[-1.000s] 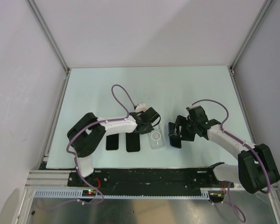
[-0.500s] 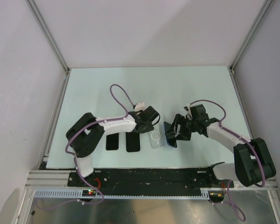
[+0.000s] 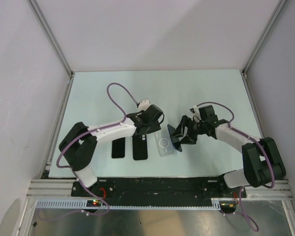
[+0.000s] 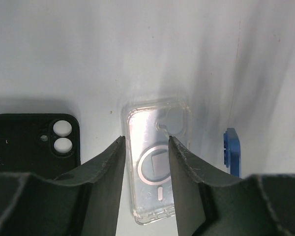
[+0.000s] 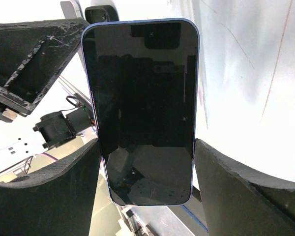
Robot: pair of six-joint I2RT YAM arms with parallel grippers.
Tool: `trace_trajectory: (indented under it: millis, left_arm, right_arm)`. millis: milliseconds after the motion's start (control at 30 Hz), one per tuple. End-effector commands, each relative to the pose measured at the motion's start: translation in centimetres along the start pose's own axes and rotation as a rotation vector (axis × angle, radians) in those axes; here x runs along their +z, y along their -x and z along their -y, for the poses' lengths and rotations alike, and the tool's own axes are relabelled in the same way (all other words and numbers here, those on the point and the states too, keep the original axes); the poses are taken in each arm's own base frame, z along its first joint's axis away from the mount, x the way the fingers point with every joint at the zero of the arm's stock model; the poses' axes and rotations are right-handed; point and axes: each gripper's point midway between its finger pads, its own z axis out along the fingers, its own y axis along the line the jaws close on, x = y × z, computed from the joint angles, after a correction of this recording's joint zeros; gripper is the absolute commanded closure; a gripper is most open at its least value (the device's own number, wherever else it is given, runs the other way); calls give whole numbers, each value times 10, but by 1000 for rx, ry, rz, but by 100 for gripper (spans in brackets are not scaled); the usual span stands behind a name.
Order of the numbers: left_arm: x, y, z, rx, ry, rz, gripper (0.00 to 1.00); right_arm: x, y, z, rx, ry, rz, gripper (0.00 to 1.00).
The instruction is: Put the phone into the phone case
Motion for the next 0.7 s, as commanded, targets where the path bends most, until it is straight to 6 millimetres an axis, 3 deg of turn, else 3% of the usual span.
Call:
trace_trajectory:
  millis: [0,367,667]
  left_arm:
    - [-9,21,2,-20,-39,46,55]
    - [-14,33,-10,-46,-39,61,56]
    - [-15,33,-20,-54,-28,58,57]
  right_arm:
    - [-5,16,-30,-46,87,13,47]
    - [3,18,-35,-110,27,7,47]
    - [19,14,-28,-256,-202,17,47]
